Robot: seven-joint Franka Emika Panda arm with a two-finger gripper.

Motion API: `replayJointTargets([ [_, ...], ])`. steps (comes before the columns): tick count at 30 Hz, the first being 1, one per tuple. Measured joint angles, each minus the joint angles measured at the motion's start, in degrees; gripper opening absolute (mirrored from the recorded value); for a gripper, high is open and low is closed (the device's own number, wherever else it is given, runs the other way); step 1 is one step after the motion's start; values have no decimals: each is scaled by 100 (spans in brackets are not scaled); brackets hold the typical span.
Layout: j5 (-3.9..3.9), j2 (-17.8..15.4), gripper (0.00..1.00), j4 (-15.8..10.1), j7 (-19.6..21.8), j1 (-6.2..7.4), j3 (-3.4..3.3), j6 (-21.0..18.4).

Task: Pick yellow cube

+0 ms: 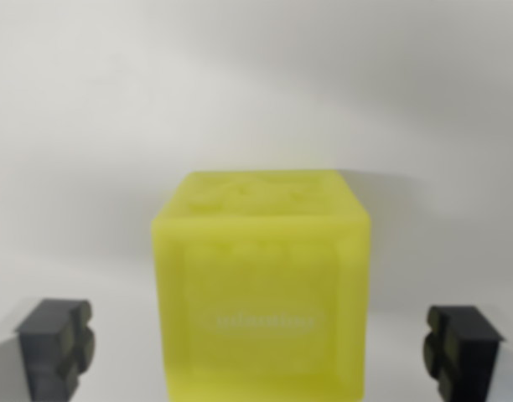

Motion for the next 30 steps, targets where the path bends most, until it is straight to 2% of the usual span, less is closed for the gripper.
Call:
replayJointTargets([
  [22,-14,488,100,137,-9,-2,0,351],
  [28,-16,527,100,152,-13,-3,0,379],
  [29,-16,527,0,152,-14,-3,0,379],
  [30,-16,527,0,152,-14,-3,0,379],
])
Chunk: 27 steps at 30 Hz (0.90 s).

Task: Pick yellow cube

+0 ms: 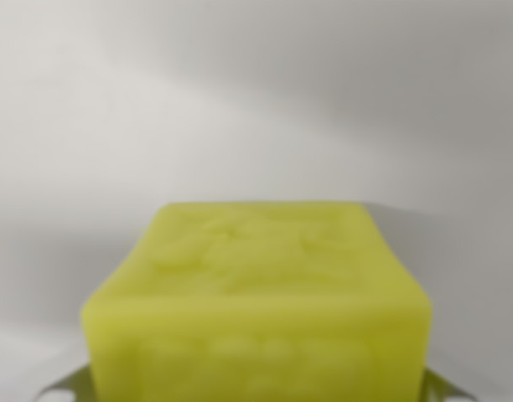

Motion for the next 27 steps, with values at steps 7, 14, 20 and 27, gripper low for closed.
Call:
replayJointTargets([
  [7,0,-88,0,-30,-2,0,0,-58],
  [14,5,-246,0,-81,-9,0,0,-165],
  [20,11,-380,0,-118,-14,0,0,-261],
  [27,18,-532,0,-157,-19,2,0,-374],
])
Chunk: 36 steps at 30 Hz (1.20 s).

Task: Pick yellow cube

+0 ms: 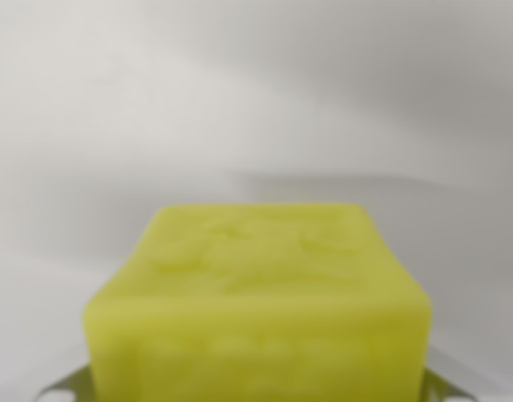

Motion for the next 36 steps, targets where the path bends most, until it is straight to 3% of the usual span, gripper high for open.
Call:
replayJointTargets([
  [36,34,-744,0,-106,-22,4,0,-638],
])
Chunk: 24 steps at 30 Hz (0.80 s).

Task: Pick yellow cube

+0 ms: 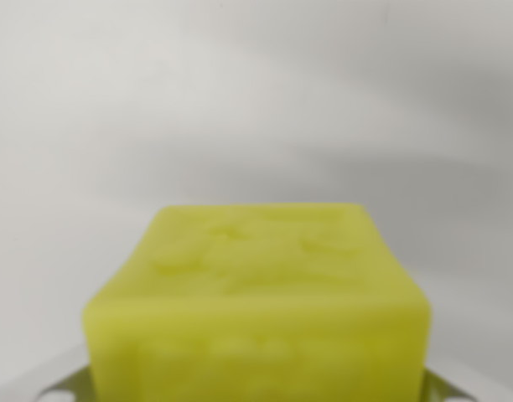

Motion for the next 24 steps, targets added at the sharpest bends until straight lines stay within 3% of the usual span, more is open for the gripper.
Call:
replayJointTargets([
  [24,16,-444,0,18,-11,2,0,-464],
])
